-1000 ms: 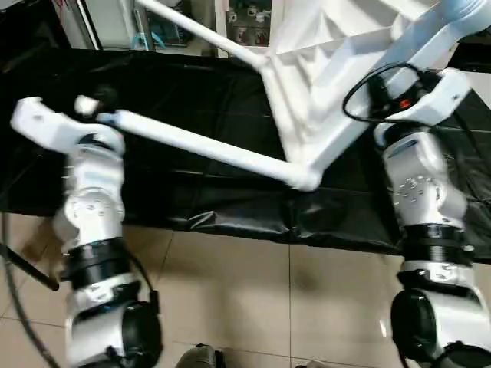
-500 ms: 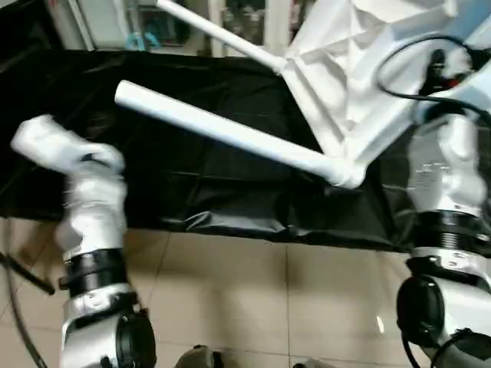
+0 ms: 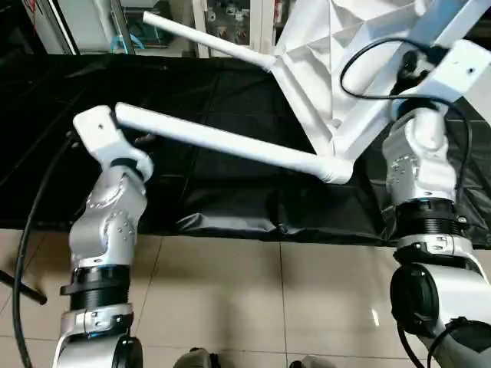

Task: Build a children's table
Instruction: Flip table

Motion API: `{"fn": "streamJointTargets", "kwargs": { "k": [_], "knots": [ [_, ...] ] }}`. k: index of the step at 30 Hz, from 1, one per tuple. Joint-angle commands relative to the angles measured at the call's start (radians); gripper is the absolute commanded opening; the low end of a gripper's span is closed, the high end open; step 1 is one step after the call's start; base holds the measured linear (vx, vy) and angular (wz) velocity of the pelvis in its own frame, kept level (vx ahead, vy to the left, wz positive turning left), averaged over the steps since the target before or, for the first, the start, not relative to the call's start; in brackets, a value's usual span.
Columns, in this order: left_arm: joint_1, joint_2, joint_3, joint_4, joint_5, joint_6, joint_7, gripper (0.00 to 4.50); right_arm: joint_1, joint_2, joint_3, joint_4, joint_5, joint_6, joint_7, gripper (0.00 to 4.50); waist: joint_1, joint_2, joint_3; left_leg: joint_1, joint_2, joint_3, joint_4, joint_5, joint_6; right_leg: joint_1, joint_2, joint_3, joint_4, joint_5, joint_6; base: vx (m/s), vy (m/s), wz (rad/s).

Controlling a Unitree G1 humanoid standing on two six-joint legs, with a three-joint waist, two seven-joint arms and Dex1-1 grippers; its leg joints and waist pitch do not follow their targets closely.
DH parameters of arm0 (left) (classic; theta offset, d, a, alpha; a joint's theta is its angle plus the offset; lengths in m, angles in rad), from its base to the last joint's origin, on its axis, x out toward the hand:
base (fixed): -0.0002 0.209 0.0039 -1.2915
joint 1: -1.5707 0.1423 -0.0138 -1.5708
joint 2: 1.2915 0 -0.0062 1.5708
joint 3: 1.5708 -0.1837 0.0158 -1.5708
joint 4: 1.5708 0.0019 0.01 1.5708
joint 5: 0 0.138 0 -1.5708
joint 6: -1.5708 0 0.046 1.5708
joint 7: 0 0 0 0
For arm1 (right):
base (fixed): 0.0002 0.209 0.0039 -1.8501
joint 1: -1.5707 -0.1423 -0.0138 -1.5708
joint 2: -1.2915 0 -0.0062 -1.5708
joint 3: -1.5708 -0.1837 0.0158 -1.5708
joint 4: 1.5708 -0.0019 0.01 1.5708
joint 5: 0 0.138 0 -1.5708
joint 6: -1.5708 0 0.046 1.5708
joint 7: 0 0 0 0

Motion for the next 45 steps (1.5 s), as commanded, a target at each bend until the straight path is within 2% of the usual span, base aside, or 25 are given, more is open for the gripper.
{"fn": "streamJointTargets", "kwargs": {
  "k": [1,3,5,7,8,13,15,16,17,18,19,20,21,22,23,24,25,27,28,29,31,34,39,41,45],
  "knots": [
    [-0.026,-0.004,0.074,-0.006,-0.031,-0.039,0.045,4.15,-0.049,-0.003,0.033,-0.007,-0.035,-0.039,0.001,1.67,-0.001,-0.014,-0.09,0.048,0.059,-0.033,-0.076,-0.107,0.039,0.054,-0.049,0.038,-0.066,-0.066,-0.201,0.0,0.0,0.0],
    [-0.035,-0.018,0.121,0.001,-0.07,-0.068,0.057,4.15,-0.055,-0.003,0.022,0.004,-0.028,-0.043,-0.005,1.66,-0.002,-0.015,-0.09,0.048,0.058,-0.033,-0.076,-0.111,0.034,0.054,-0.048,0.037,-0.067,-0.066,-0.202,0.0,0.0,0.0],
    [-0.054,-0.018,0.208,0.024,-0.116,-0.136,0.088,4.15,-0.067,-0.014,0.011,0.036,-0.037,-0.057,-0.031,1.65,-0.002,-0.015,-0.09,0.047,0.055,-0.033,-0.075,-0.119,0.032,0.054,-0.048,0.037,-0.067,-0.061,-0.201,0.0,0.0,0.0],
    [-0.059,-0.017,0.233,0.029,-0.128,-0.154,0.098,4.15,-0.07,-0.018,0.011,0.046,-0.042,-0.063,-0.039,1.63,-0.002,-0.016,-0.091,0.047,0.055,-0.033,-0.074,-0.117,0.032,0.055,-0.049,0.037,-0.066,-0.058,-0.199,0.0,0.0,0.0],
    [-0.064,-0.006,0.277,0.041,-0.133,-0.184,0.133,4.15,-0.075,-0.022,0.013,0.061,-0.053,-0.074,-0.05,1.61,-0.002,-0.013,-0.091,0.048,0.055,-0.033,-0.073,-0.111,0.035,0.053,-0.047,0.037,-0.064,-0.052,-0.196,0.0,0.0,0.0],
    [-0.063,0.023,0.285,0.04,-0.103,-0.183,0.133,4.15,-0.088,-0.021,0.025,0.086,-0.075,-0.092,-0.062,1.5,-0.002,-0.015,-0.091,0.05,0.056,-0.032,-0.073,-0.106,0.039,0.051,-0.047,0.037,-0.064,-0.057,-0.192,0.0,0.0,0.0],
    [-0.054,0.042,0.227,0.007,-0.096,-0.144,0.044,4.15,-0.095,-0.023,0.035,0.1,-0.086,-0.099,-0.063,1.48,0.0,-0.013,-0.091,0.05,0.057,-0.032,-0.074,-0.11,0.034,0.049,-0.048,0.037,-0.064,-0.076,-0.189,0.0,0.0,0.0],
    [-0.04,0.056,0.15,-0.044,-0.105,-0.096,-0.058,4.15,-0.101,-0.022,0.036,0.112,-0.087,-0.104,-0.065,1.46,0.004,-0.015,-0.091,0.052,0.061,-0.034,-0.076,-0.11,0.03,0.048,-0.053,0.037,-0.061,-0.085,-0.189,0.0,0.0,0.0],
    [-0.01,0.079,0.024,-0.139,-0.128,-0.02,-0.214,4.15,-0.109,-0.02,0.037,0.128,-0.088,-0.106,-0.069,1.45,0.004,-0.017,-0.09,0.058,0.062,-0.031,-0.077,-0.118,0.02,0.042,-0.05,0.036,-0.062,-0.09,-0.193,0.0,0.0,0.0],
    [0.005,0.089,-0.024,-0.176,-0.142,0.004,-0.266,4.15,-0.112,-0.019,0.036,0.135,-0.09,-0.108,-0.07,1.45,0.006,-0.014,-0.088,0.055,0.063,-0.033,-0.078,-0.123,0.018,0.044,-0.051,0.037,-0.059,-0.095,-0.196,0.0,0.0,0.0],
    [0.04,0.114,-0.11,-0.249,-0.17,0.053,-0.338,4.15,-0.116,-0.017,0.037,0.144,-0.093,-0.104,-0.074,1.45,0.005,-0.013,-0.087,0.056,0.064,-0.031,-0.08,-0.129,0.013,0.042,-0.051,0.037,-0.061,-0.098,-0.198,0.0,0.0,0.0],
    [0.076,0.145,-0.197,-0.309,-0.177,0.089,-0.4,4.15,-0.119,-0.015,0.038,0.151,-0.094,-0.103,-0.075,1.45,0.004,-0.02,-0.085,0.053,0.064,-0.03,-0.082,-0.144,0.003,0.045,-0.051,0.038,-0.058,-0.097,-0.201,0.0,0.0,0.0],
    [0.089,0.159,-0.231,-0.326,-0.173,0.099,-0.42,4.15,-0.121,-0.014,0.038,0.154,-0.094,-0.102,-0.073,1.45,0.004,-0.018,-0.086,0.052,0.063,-0.03,-0.081,-0.145,0.001,0.046,-0.053,0.038,-0.055,-0.094,-0.202,0.0,0.0,0.0],
    [0.135,0.21,-0.356,-0.366,-0.127,0.112,-0.488,4.15,-0.126,-0.008,0.039,0.164,-0.091,-0.097,-0.063,1.45,0.003,-0.021,-0.084,0.05,0.062,-0.03,-0.081,-0.148,0.005,0.047,-0.054,0.04,-0.058,-0.104,-0.197,0.0,0.0,0.0],
    [0.145,0.222,-0.385,-0.368,-0.107,0.107,-0.501,4.15,-0.127,-0.006,0.04,0.166,-0.09,-0.095,-0.059,1.45,0.0,-0.022,-0.082,0.046,0.061,-0.03,-0.083,-0.147,0.006,0.05,-0.053,0.041,-0.058,-0.106,-0.192,0.0,0.0,0.0],
    [0.15,0.229,-0.401,-0.368,-0.096,0.104,-0.507,4.15,-0.127,-0.005,0.04,0.167,-0.09,-0.095,-0.057,1.45,-0.005,-0.023,-0.082,0.047,0.057,-0.027,-0.081,-0.138,0.009,0.049,-0.051,0.044,-0.061,-0.096,-0.188,0.0,0.0,0.0],
    [0.162,0.228,-0.454,-0.335,-0.038,0.093,-0.51,4.15,-0.129,0.001,0.044,0.172,-0.092,-0.089,-0.047,1.45,-0.008,-0.028,-0.084,0.046,0.057,-0.026,-0.08,-0.129,0.011,0.053,-0.051,0.045,-0.06,-0.088,-0.187,0.0,0.0,0.0],
    [0.168,0.222,-0.494,-0.295,0.011,0.081,-0.513,4.15,-0.128,0.005,0.05,0.175,-0.095,-0.081,-0.037,1.45,-0.013,-0.026,-0.082,0.044,0.056,-0.026,-0.079,-0.131,0.013,0.055,-0.05,0.047,-0.066,-0.11,-0.176,0.0,0.0,0.0],
    [0.17,0.217,-0.513,-0.271,0.034,0.083,-0.525,4.15,-0.128,0.008,0.051,0.179,-0.093,-0.076,-0.028,1.91,-0.016,-0.029,-0.082,0.045,0.057,-0.028,-0.081,-0.136,0.006,0.057,-0.05,0.047,-0.066,-0.122,-0.174,0.0,0.0,0.0],
    [0.171,0.222,-0.54,-0.229,0.097,0.071,-0.529,4.15,-0.127,0.01,0.057,0.184,-0.096,-0.07,-0.022,2.03,-0.018,-0.028,-0.082,0.046,0.057,-0.028,-0.081,-0.137,0.003,0.056,-0.05,0.046,-0.065,-0.123,-0.175,0.0,0.0,0.0],
    [0.172,0.225,-0.567,-0.17,0.164,0.057,-0.536,4.15,-0.124,0.014,0.061,0.188,-0.093,-0.059,-0.006,2.02,-0.022,-0.027,-0.081,0.047,0.058,-0.029,-0.083,-0.144,0.002,0.055,-0.046,0.046,-0.068,-0.123,-0.173,0.0,0.0,0.0],
    [0.162,0.25,-0.6,-0.122,0.197,0.043,-0.498,4.15,-0.119,0.015,0.063,0.189,-0.092,-0.05,0.0,2.45,-0.026,-0.024,-0.081,0.053,0.059,-0.03,-0.085,-0.174,-0.011,0.052,-0.048,0.047,-0.069,-0.138,-0.182,0.0,0.0,0.0],
    [0.155,0.248,-0.611,-0.04,0.273,-0.028,-0.485,4.15,-0.108,0.015,0.064,0.171,-0.093,-0.034,0.007,2.78,-0.025,-0.023,-0.081,0.06,0.06,-0.03,-0.088,-0.209,-0.027,0.048,-0.047,0.048,-0.073,-0.15,-0.184,0.0,0.0,0.0],
    [0.148,0.245,-0.619,0.01,0.322,-0.069,-0.481,4.15,-0.103,0.016,0.065,0.16,-0.093,-0.025,0.014,2.96,-0.024,-0.023,-0.08,0.059,0.06,-0.031,-0.09,-0.221,-0.032,0.048,-0.048,0.049,-0.075,-0.161,-0.18,0.0,0.0,0.0],
    [0.127,0.239,-0.621,0.063,0.357,-0.118,-0.458,4.15,-0.092,0.018,0.069,0.133,-0.088,-0.001,0.035,3.3,-0.026,-0.028,-0.083,0.058,0.062,-0.032,-0.091,-0.216,-0.039,0.05,-0.051,0.049,-0.073,-0.159,-0.174,0.0,0.0,0.0]
  ]
}}
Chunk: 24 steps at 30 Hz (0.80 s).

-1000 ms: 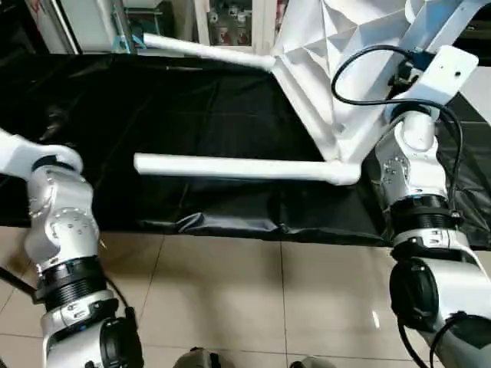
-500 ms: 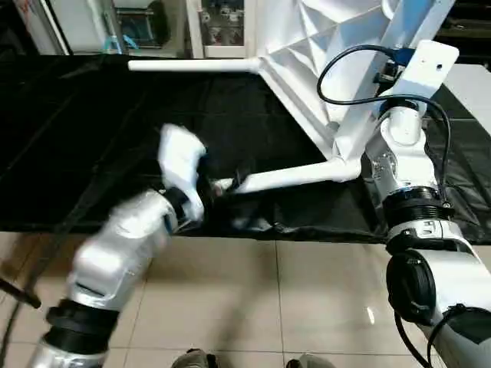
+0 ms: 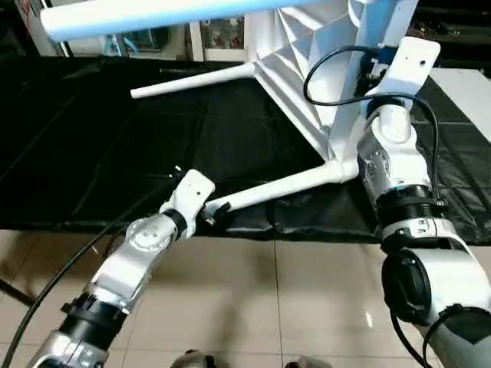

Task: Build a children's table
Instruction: Flip table

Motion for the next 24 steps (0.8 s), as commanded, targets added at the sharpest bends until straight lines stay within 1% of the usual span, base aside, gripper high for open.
{"fn": "streamJointTargets", "kwargs": {
  "k": [1,2,3,5,6,7,9,10,11,12,13,14,15,16,17,18,19,20,21,22,23,24],
  "knots": [
    [-0.031,0.006,-0.016,0.031,0.025,-0.036,0.009,4.15,0.011,0.0,0.009,-0.052,0.014,0.034,0.026,3.4,-0.004,-0.014,-0.083,0.046,0.061,-0.036,-0.09,-0.219,-0.033,0.044,-0.051,0.044,-0.075,-0.162,-0.171,0.0,0.0,0.0],
    [-0.033,0.006,-0.018,0.036,0.029,-0.043,0.004,4.15,0.014,0.0,0.011,-0.057,0.014,0.038,0.029,3.4,-0.003,-0.012,-0.083,0.047,0.061,-0.036,-0.09,-0.22,-0.032,0.043,-0.052,0.044,-0.075,-0.164,-0.171,0.0,0.0,0.0],
    [-0.032,0.007,-0.019,0.042,0.037,-0.061,-0.014,4.15,0.032,0.002,0.017,-0.085,0.027,0.054,0.066,3.4,-0.003,-0.014,-0.084,0.048,0.061,-0.036,-0.089,-0.217,-0.029,0.044,-0.052,0.045,-0.074,-0.16,-0.173,0.0,0.0,0.0],
    [-0.033,0.006,-0.017,0.049,0.045,-0.075,-0.026,4.15,0.047,0.004,0.023,-0.11,0.035,0.064,0.093,3.4,-0.002,-0.016,-0.084,0.044,0.061,-0.037,-0.09,-0.208,-0.024,0.047,-0.054,0.046,-0.074,-0.151,-0.172,0.0,0.0,0.0],
    [-0.037,0.008,-0.019,0.058,0.054,-0.089,-0.036,4.15,0.067,0.007,0.032,-0.141,0.052,0.069,0.145,3.4,0.0,-0.016,-0.084,0.045,0.063,-0.037,-0.09,-0.196,-0.022,0.046,-0.055,0.045,-0.073,-0.139,-0.177,0.0,0.0,0.0],
    [-0.041,0.01,-0.02,0.069,0.064,-0.106,-0.038,4.15,0.091,0.008,0.047,-0.18,0.067,0.078,0.196,3.4,-0.001,-0.017,-0.084,0.043,0.063,-0.037,-0.089,-0.195,-0.013,0.048,-0.055,0.046,-0.073,-0.133,-0.18,0.0,0.0,0.0],
    [-0.048,0.012,-0.022,0.085,0.075,-0.12,-0.037,4.15,0.114,0.007,0.06,-0.217,0.076,0.085,0.23,3.4,0.0,-0.015,-0.084,0.044,0.064,-0.038,-0.09,-0.187,-0.008,0.048,-0.054,0.046,-0.074,-0.127,-0.185,0.0,0.0,0.0],
    [-0.067,0.015,-0.024,0.133,0.1,-0.167,-0.04,4.15,0.163,0.001,0.075,-0.289,0.091,0.105,0.272,3.4,0.001,-0.016,-0.084,0.045,0.064,-0.037,-0.091,-0.187,-0.007,0.047,-0.053,0.046,-0.076,-0.123,-0.185,0.0,0.0,0.0],
    [-0.076,0.015,-0.025,0.152,0.107,-0.184,-0.042,4.15,0.176,-0.001,0.075,-0.308,0.096,0.112,0.28,3.4,0.002,-0.015,-0.085,0.046,0.065,-0.039,-0.091,-0.187,-0.009,0.049,-0.055,0.047,-0.073,-0.122,-0.185,0.0,0.0,0.0],
    [-0.08,0.015,-0.025,0.161,0.11,-0.192,-0.042,4.15,0.18,-0.002,0.075,-0.316,0.097,0.115,0.282,3.4,0.001,-0.016,-0.083,0.046,0.064,-0.038,-0.093,-0.194,-0.009,0.047,-0.053,0.047,-0.077,-0.132,-0.184,0.0,0.0,0.0],
    [-0.095,0.021,-0.03,0.191,0.124,-0.217,-0.04,4.15,0.203,-0.01,0.073,-0.347,0.102,0.126,0.287,3.4,0.0,-0.015,-0.085,0.048,0.066,-0.039,-0.093,-0.205,-0.018,0.046,-0.055,0.046,-0.074,-0.144,-0.193,0.0,0.0,0.0],
    [-0.095,0.021,-0.03,0.191,0.124,-0.217,-0.04,4.15,0.203,-0.01,0.073,-0.347,0.102,0.126,0.287,3.4,-0.001,-0.015,-0.082,0.048,0.065,-0.038,-0.095,-0.215,-0.019,0.045,-0.053,0.047,-0.08,-0.16,-0.19,0.0,0.0,0.0],
    [-0.128,0.03,-0.037,0.259,0.151,-0.268,-0.04,4.15,0.246,-0.027,0.065,-0.406,0.109,0.152,0.293,3.4,-0.002,-0.012,-0.081,0.05,0.066,-0.04,-0.096,-0.231,-0.029,0.044,-0.055,0.047,-0.08,-0.177,-0.189,0.0,0.0,0.0],
    [-0.143,0.036,-0.042,0.29,0.168,-0.295,-0.036,4.15,0.264,-0.034,0.061,-0.432,0.112,0.166,0.293,3.4,0.0,-0.013,-0.081,0.053,0.065,-0.04,-0.097,-0.25,-0.037,0.043,-0.054,0.049,-0.084,-0.201,-0.175,0.0,0.0,0.0],
    [-0.155,0.04,-0.042,0.312,0.178,-0.311,-0.04,4.15,0.279,-0.04,0.056,-0.454,0.114,0.179,0.295,3.4,-0.002,-0.016,-0.08,0.054,0.064,-0.04,-0.099,-0.261,-0.043,0.043,-0.054,0.05,-0.087,-0.212,-0.171,0.0,0.0,0.0],
    [-0.169,0.045,-0.037,0.338,0.184,-0.327,-0.047,4.15,0.3,-0.046,0.052,-0.486,0.117,0.195,0.301,3.4,-0.001,-0.012,-0.08,0.053,0.064,-0.042,-0.1,-0.263,-0.046,0.045,-0.056,0.05,-0.086,-0.213,-0.17,0.0,0.0,0.0],
    [-0.181,0.049,-0.033,0.359,0.189,-0.337,-0.05,4.15,0.317,-0.05,0.049,-0.511,0.119,0.209,0.304,3.4,-0.001,-0.013,-0.079,0.056,0.066,-0.042,-0.102,-0.277,-0.055,0.042,-0.055,0.049,-0.087,-0.225,-0.167,0.0,0.0,0.0],
    [-0.186,0.051,-0.032,0.366,0.192,-0.34,-0.05,4.15,0.323,-0.051,0.048,-0.518,0.12,0.213,0.305,3.4,-0.004,-0.012,-0.079,0.053,0.066,-0.044,-0.104,-0.281,-0.062,0.046,-0.056,0.049,-0.087,-0.227,-0.166,0.0,0.0,0.0],
    [-0.186,0.051,-0.032,0.366,0.192,-0.34,-0.05,4.15,0.323,-0.051,0.048,-0.518,0.12,0.213,0.305,3.4,-0.003,-0.011,-0.081,0.056,0.067,-0.044,-0.103,-0.284,-0.065,0.043,-0.057,0.049,-0.086,-0.224,-0.169,0.0,0.0,0.0],
    [-0.211,0.061,-0.028,0.417,0.21,-0.369,-0.046,4.15,0.35,-0.055,0.043,-0.558,0.124,0.236,0.308,3.4,-0.006,-0.009,-0.078,0.054,0.065,-0.045,-0.104,-0.293,-0.065,0.042,-0.056,0.049,-0.089,-0.23,-0.173,0.0,0.0,0.0],
    [-0.224,0.068,-0.03,0.447,0.222,-0.386,-0.042,4.15,0.364,-0.057,0.041,-0.578,0.127,0.246,0.308,3.4,-0.005,-0.009,-0.079,0.058,0.064,-0.043,-0.103,-0.3,-0.065,0.04,-0.056,0.05,-0.091,-0.229,-0.169,0.0,0.0,0.0],
    [-0.232,0.074,-0.032,0.47,0.23,-0.398,-0.044,4.15,0.375,-0.057,0.04,-0.592,0.128,0.253,0.306,3.4,-0.004,-0.01,-0.08,0.057,0.064,-0.044,-0.103,-0.302,-0.065,0.041,-0.057,0.05,-0.091,-0.23,-0.167,0.0,0.0,0.0]
  ]
}}
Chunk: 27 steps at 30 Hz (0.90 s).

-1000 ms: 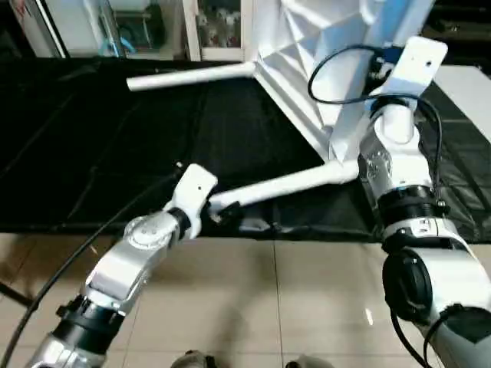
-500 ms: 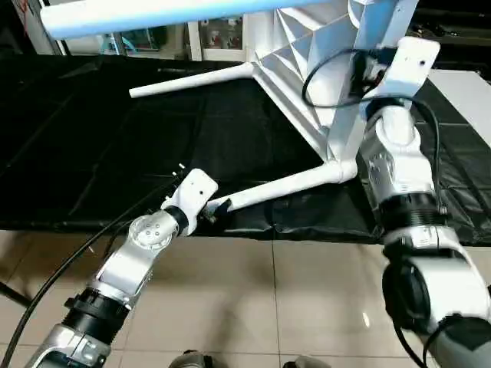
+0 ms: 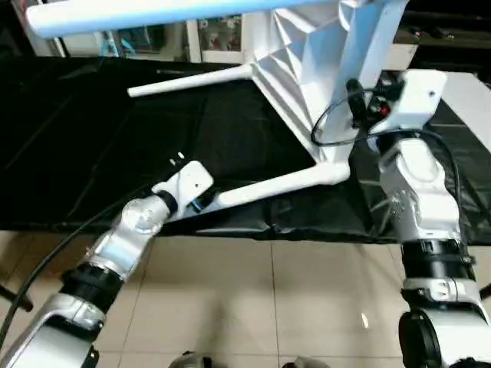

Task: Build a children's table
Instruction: Flip table

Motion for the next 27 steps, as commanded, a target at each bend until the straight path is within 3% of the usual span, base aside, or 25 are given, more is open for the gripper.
{"fn": "streamJointTargets", "kwargs": {
  "k": [1,5,8,9,10,11,12,13,14,15,16,17,20,21,22,24,26,27],
  "knots": [
    [-0.018,0.023,-0.001,0.049,0.03,-0.031,-0.005,4.15,0.02,-0.008,-0.015,-0.04,0.015,0.028,-0.003,3.4,-0.002,0.0,-0.08,0.048,0.064,-0.045,-0.099,-0.296,-0.061,0.037,-0.058,0.05,-0.088,-0.222,-0.166,0.0,0.0,0.0],
    [-0.028,0.031,0.015,0.084,0.018,-0.084,-0.028,4.15,0.064,-0.009,-0.014,-0.105,0.029,0.059,-0.001,3.4,0.002,0.0,-0.083,0.047,0.067,-0.045,-0.099,-0.269,-0.052,0.039,-0.061,0.049,-0.083,-0.19,-0.187,0.0,0.0,0.0],
    [0.008,-0.007,0.15,-0.033,-0.209,-0.062,-0.192,4.15,0.156,-0.025,0.012,-0.249,0.091,0.106,0.089,3.4,0.015,-0.002,-0.083,0.048,0.071,-0.042,-0.1,-0.234,-0.033,0.044,-0.067,0.048,-0.076,-0.135,-0.214,0.0,0.0,0.0],
    [0.008,-0.007,0.15,-0.033,-0.209,-0.062,-0.192,4.15,0.156,-0.025,0.012,-0.249,0.091,0.106,0.089,3.4,0.016,0.0,-0.085,0.046,0.072,-0.042,-0.1,-0.225,-0.029,0.043,-0.065,0.047,-0.073,-0.12,-0.22,0.0,0.0,0.0],
    [0.043,-0.016,0.182,-0.139,-0.337,0.001,-0.323,4.15,0.202,-0.044,0.032,-0.316,0.124,0.135,0.153,3.4,0.018,-0.001,-0.084,0.049,0.075,-0.042,-0.1,-0.218,-0.027,0.047,-0.067,0.045,-0.067,-0.1,-0.233,0.0,0.0,0.0],
    [0.083,0.003,0.17,-0.245,-0.424,0.087,-0.434,4.15,0.244,-0.068,0.049,-0.372,0.166,0.17,0.216,3.4,0.019,-0.009,-0.08,0.048,0.074,-0.037,-0.101,-0.226,-0.017,0.041,-0.065,0.046,-0.071,-0.109,-0.241,0.0,0.0,0.0],
    [0.083,0.003,0.17,-0.245,-0.424,0.087,-0.434,4.15,0.244,-0.068,0.049,-0.372,0.166,0.17,0.216,3.4,0.023,-0.006,-0.08,0.047,0.076,-0.04,-0.102,-0.229,-0.014,0.046,-0.068,0.046,-0.068,-0.118,-0.24,0.0,0.0,0.0],
    [0.12,0.042,0.141,-0.335,-0.48,0.165,-0.52,4.15,0.293,-0.1,0.066,-0.428,0.214,0.21,0.283,3.4,0.021,-0.006,-0.076,0.051,0.073,-0.036,-0.103,-0.252,-0.015,0.038,-0.063,0.046,-0.073,-0.156,-0.235,0.0,0.0,0.0],
    [0.134,0.062,0.128,-0.369,-0.497,0.194,-0.549,4.15,0.315,-0.12,0.076,-0.452,0.233,0.225,0.318,3.4,0.025,-0.004,-0.072,0.05,0.076,-0.038,-0.107,-0.275,-0.017,0.041,-0.066,0.049,-0.079,-0.199,-0.221,0.0,0.0,0.0],
    [0.14,0.069,0.123,-0.381,-0.503,0.204,-0.56,4.15,0.324,-0.128,0.079,-0.461,0.239,0.231,0.33,3.4,0.025,-0.004,-0.072,0.05,0.076,-0.038,-0.107,-0.275,-0.017,0.041,-0.066,0.049,-0.079,-0.199,-0.221,0.0,0.0,0.0],
    [0.154,0.094,0.107,-0.415,-0.515,0.232,-0.594,4.15,0.351,-0.155,0.092,-0.49,0.261,0.252,0.373,3.4,0.022,-0.001,-0.062,0.057,0.074,-0.041,-0.113,-0.349,-0.043,0.039,-0.066,0.051,-0.091,-0.309,-0.193,0.0,0.0,0.0],
    [0.166,0.115,0.095,-0.44,-0.519,0.253,-0.628,4.15,0.376,-0.182,0.103,-0.517,0.281,0.278,0.413,3.4,0.024,-0.004,-0.062,0.061,0.075,-0.043,-0.115,-0.371,-0.057,0.04,-0.066,0.053,-0.098,-0.351,-0.172,0.0,0.0,0.0],
    [0.188,0.172,0.062,-0.487,-0.505,0.317,-0.702,4.15,0.429,-0.268,0.148,-0.573,0.304,0.329,0.524,3.4,0.021,-0.003,-0.058,0.064,0.074,-0.047,-0.12,-0.407,-0.081,0.037,-0.067,0.054,-0.106,-0.41,-0.147,0.0,0.0,0.0],
    [0.197,0.197,0.048,-0.502,-0.489,0.34,-0.727,4.15,0.449,-0.312,0.171,-0.591,0.314,0.364,0.569,3.4,0.026,0.005,-0.058,0.066,0.076,-0.051,-0.121,-0.414,-0.087,0.039,-0.069,0.055,-0.106,-0.423,-0.143,0.0,0.0,0.0],
    [0.213,0.232,0.032,-0.532,-0.472,0.381,-0.764,4.15,0.48,-0.384,0.207,-0.619,0.316,0.419,0.63,3.4,0.024,0.002,-0.054,0.067,0.079,-0.053,-0.124,-0.433,-0.094,0.039,-0.066,0.055,-0.109,-0.437,-0.133,0.0,0.0,0.0],
    [0.212,0.241,0.021,-0.525,-0.445,0.383,-0.765,4.15,0.49,-0.415,0.226,-0.62,0.303,0.43,0.653,3.4,0.02,0.001,-0.041,0.073,0.075,-0.055,-0.126,-0.506,-0.106,0.029,-0.068,0.054,-0.124,-0.546,-0.114,0.0,0.0,0.0],
    [0.211,0.251,0.007,-0.52,-0.413,0.389,-0.759,4.15,0.503,-0.442,0.239,-0.624,0.295,0.442,0.672,3.4,0.02,-0.001,-0.042,0.088,0.073,-0.064,-0.116,-0.562,-0.119,0.024,-0.078,0.05,-0.141,-0.67,-0.077,0.0,0.0,0.0],
    [0.202,0.253,-0.004,-0.495,-0.375,0.385,-0.722,4.15,0.508,-0.45,0.239,-0.632,0.303,0.454,0.674,3.4,0.017,0.001,-0.043,0.089,0.074,-0.069,-0.118,-0.569,-0.12,0.024,-0.077,0.048,-0.145,-0.676,-0.068,0.0,0.0,0.0]
  ]
}}
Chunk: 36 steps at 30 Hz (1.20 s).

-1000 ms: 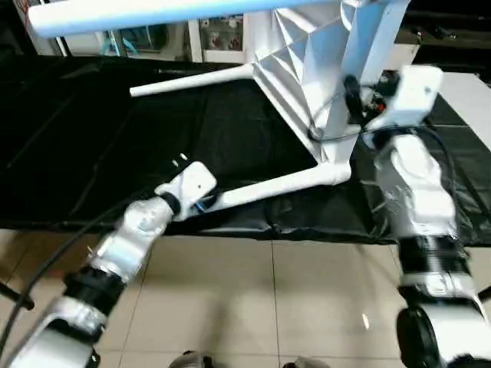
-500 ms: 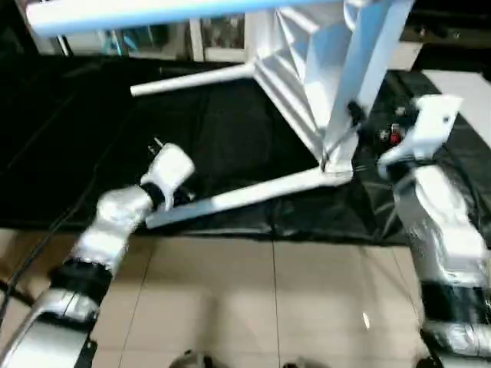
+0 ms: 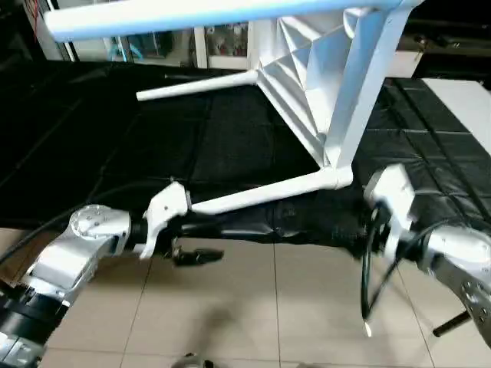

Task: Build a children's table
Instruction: Flip table

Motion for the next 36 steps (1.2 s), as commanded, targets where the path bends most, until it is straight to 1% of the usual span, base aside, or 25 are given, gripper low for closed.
{"fn": "streamJointTargets", "kwargs": {
  "k": [1,2,4,5,7,9,11,16,18,19,20,21,22,23,24,25,26,27,28,29,30,31,32,34,36],
  "knots": [
    [-0.018,0.008,-0.019,0.017,0.044,0.004,0.028,4.15,-0.002,-0.014,0.006,-0.03,0.006,0.021,0.011,3.4,-0.008,0.001,-0.044,0.048,0.075,-0.074,-0.106,-0.582,-0.12,0.002,-0.074,0.045,-0.121,-0.659,-0.074,-0.057,0.031,-0.1],
    [-0.029,0.02,-0.036,0.054,0.103,-0.015,0.053,4.15,-0.001,-0.016,0.012,-0.042,0.01,0.03,0.009,3.4,-0.009,0.001,-0.045,0.048,0.075,-0.076,-0.107,-0.588,-0.121,0.004,-0.074,0.043,-0.121,-0.652,-0.074,0.0,0.0,0.0],
    [-0.035,0.036,-0.052,0.071,0.141,-0.011,0.058,4.15,-0.001,-0.022,0.019,-0.054,0.016,0.043,0.012,3.4,-0.017,0.001,-0.049,0.035,0.077,-0.085,-0.121,-0.589,-0.128,0.019,-0.072,0.039,-0.109,-0.579,-0.079,0.0,0.0,0.0],
    [-0.037,0.041,-0.056,0.076,0.153,-0.014,0.059,4.15,-0.001,-0.024,0.021,-0.057,0.017,0.046,0.013,3.4,-0.02,0.001,-0.047,0.035,0.076,-0.085,-0.122,-0.602,-0.13,0.015,-0.072,0.041,-0.111,-0.574,-0.082,0.0,0.0,0.0],
    [-0.045,0.05,-0.063,0.101,0.197,-0.017,0.078,4.15,-0.001,-0.03,0.03,-0.064,0.014,0.054,0.018,3.4,-0.026,0.003,-0.046,0.042,0.073,-0.088,-0.117,-0.628,-0.132,0.009,-0.074,0.041,-0.116,-0.591,-0.087,0.0,0.0,0.0],
    [-0.063,0.054,-0.067,0.149,0.254,-0.038,0.117,4.15,-0.001,-0.031,0.037,-0.065,0.001,0.055,0.022,3.4,-0.031,0.001,-0.045,0.039,0.071,-0.092,-0.116,-0.639,-0.127,0.012,-0.076,0.037,-0.12,-0.604,-0.087,0.0,0.0,0.0],
    [-0.084,0.053,-0.059,0.194,0.293,-0.083,0.166,4.15,0.001,-0.029,0.036,-0.066,-0.003,0.056,0.02,3.4,-0.032,0.008,-0.044,0.043,0.07,-0.098,-0.117,-0.662,-0.125,0.011,-0.077,0.033,-0.125,-0.61,-0.084,0.0,0.0,0.0],
    [-0.115,0.029,-0.029,0.242,0.314,-0.122,0.242,4.15,0.004,-0.028,0.037,-0.063,-0.012,0.051,0.014,3.4,-0.032,0.011,-0.042,0.057,0.07,-0.098,-0.117,-0.719,-0.131,0.005,-0.071,0.024,-0.133,-0.587,-0.09,0.0,0.0,0.0],
    [-0.121,0.027,-0.028,0.247,0.324,-0.134,0.252,4.15,0.008,-0.026,0.042,-0.06,-0.022,0.046,0.009,3.4,-0.037,0.016,-0.034,0.062,0.074,-0.099,-0.129,-0.782,-0.138,0.009,-0.06,0.004,-0.138,-0.576,-0.082,0.0,0.0,0.0],
    [-0.129,0.024,-0.029,0.263,0.341,-0.149,0.275,4.15,0.008,-0.025,0.046,-0.057,-0.031,0.041,0.004,3.4,-0.041,0.022,-0.028,0.055,0.079,-0.101,-0.151,-0.842,-0.142,0.022,-0.044,-0.016,-0.13,-0.564,-0.07,0.0,0.0,0.0],
    [-0.136,0.02,-0.027,0.281,0.36,-0.173,0.292,4.15,0.007,-0.024,0.048,-0.056,-0.034,0.04,0.0,3.4,-0.037,0.031,-0.021,0.043,0.087,-0.095,-0.179,-0.888,-0.149,0.034,-0.028,-0.03,-0.108,-0.542,-0.072,0.0,0.0,0.0],
    [-0.141,0.018,-0.024,0.29,0.369,-0.184,0.301,4.15,0.007,-0.024,0.048,-0.055,-0.034,0.04,-0.001,3.4,-0.006,0.046,-0.027,-0.032,0.111,-0.074,-0.262,-0.969,-0.172,0.112,-0.004,-0.04,0.064,-0.331,-0.099,-0.072,0.002,0.0],
    [-0.144,0.016,-0.022,0.294,0.373,-0.189,0.308,4.15,0.006,-0.023,0.047,-0.055,-0.034,0.039,-0.002,3.4,0.049,0.03,-0.034,-0.052,0.095,-0.022,-0.283,-0.914,-0.161,0.106,0.008,-0.011,0.112,-0.225,-0.083,-0.055,-0.062,0.11],
    [-0.154,0.012,-0.015,0.312,0.387,-0.208,0.329,4.15,0.004,-0.02,0.046,-0.052,-0.038,0.038,-0.004,3.4,0.025,-0.042,-0.052,0.075,0.046,-0.032,-0.121,-0.61,-0.17,-0.011,-0.082,0.063,-0.034,-0.647,-0.059,-0.055,-0.062,0.11],
    [-0.157,0.012,-0.014,0.316,0.392,-0.215,0.336,4.15,0.003,-0.019,0.045,-0.051,-0.04,0.038,-0.005,3.4,0.019,-0.031,-0.039,0.116,0.012,-0.085,0.06,-0.353,-0.13,-0.078,-0.18,0.093,-0.148,-0.848,-0.101,0.08,-0.106,-0.03],
    [-0.157,0.012,-0.014,0.317,0.392,-0.216,0.336,4.15,0.003,-0.019,0.044,-0.051,-0.04,0.037,-0.005,3.4,0.04,-0.028,-0.056,-0.009,-0.016,-0.15,0.053,-0.034,-0.054,0.066,-0.161,0.144,-0.127,-0.819,-0.114,0.116,-0.049,-0.22],
    [-0.165,0.014,-0.015,0.332,0.411,-0.243,0.363,4.15,0.001,-0.014,0.042,-0.046,-0.05,0.033,-0.013,3.4,0.055,0.005,-0.053,0.011,0.035,-0.142,-0.022,-0.073,-0.075,0.05,-0.12,0.087,-0.104,-0.694,-0.122,0.116,-0.049,-0.22],
    [-0.154,0.019,-0.003,0.314,0.401,-0.245,0.366,4.15,0.003,-0.012,0.042,-0.05,-0.05,0.033,-0.015,3.4,0.048,0.003,-0.052,0.036,0.057,-0.133,-0.057,-0.185,-0.09,0.017,-0.065,0.069,-0.083,-0.578,-0.13,0.0,0.0,0.0],
    [-0.146,0.021,0.008,0.301,0.394,-0.245,0.367,4.15,0.006,-0.011,0.041,-0.054,-0.049,0.033,-0.016,3.4,0.025,0.009,-0.062,0.04,0.079,-0.137,-0.09,-0.286,-0.103,0.03,-0.041,0.058,-0.043,-0.301,-0.172,-0.026,-0.039,0.23],
    [-0.114,-0.004,0.061,0.229,0.321,-0.204,0.359,4.15,0.01,-0.006,0.039,-0.062,-0.045,0.032,-0.019,3.4,0.024,0.021,-0.067,0.043,0.081,-0.121,-0.093,-0.287,-0.098,0.034,-0.051,0.058,-0.039,-0.131,-0.226,-0.026,-0.039,0.23],
    [-0.079,-0.042,0.127,0.143,0.229,-0.149,0.354,4.15,0.014,0.002,0.033,-0.069,-0.04,0.029,-0.025,3.4,0.02,0.016,-0.065,0.035,0.08,-0.116,-0.098,-0.287,-0.091,0.043,-0.057,0.057,-0.039,-0.108,-0.247,0.0,0.0,0.0],
    [-0.069,-0.056,0.148,0.117,0.198,-0.13,0.355,4.15,0.015,0.006,0.03,-0.071,-0.037,0.028,-0.028,3.4,0.021,0.029,-0.063,0.027,0.078,-0.113,-0.097,-0.289,-0.095,0.051,-0.066,0.058,-0.036,-0.102,-0.266,0.0,0.0,0.0],
    [-0.028,-0.133,0.232,0.016,0.103,-0.122,0.426,4.15,0.016,0.046,0.008,-0.067,-0.045,0.008,-0.074,3.4,0.024,0.015,-0.066,0.021,0.074,-0.101,-0.091,-0.29,-0.084,0.056,-0.077,0.061,-0.044,-0.122,-0.289,0.0,0.0,0.0],
    [0.014,-0.234,0.318,-0.07,0.038,-0.083,0.565,4.15,0.009,0.102,-0.004,-0.046,-0.095,-0.025,-0.17,3.4,0.026,0.017,-0.069,0.014,0.075,-0.09,-0.087,-0.231,-0.066,0.057,-0.075,0.06,-0.045,-0.08,-0.302,0.0,0.0,0.0],
    [0.042,-0.308,0.378,-0.117,0.001,-0.017,0.674,4.15,0.003,0.161,-0.008,-0.02,-0.147,-0.049,-0.271,3.4,0.023,0.007,-0.067,0.012,0.068,-0.082,-0.087,-0.194,-0.048,0.059,-0.066,0.057,-0.052,-0.081,-0.286,0.0,0.0,0.0]
  ]
}}
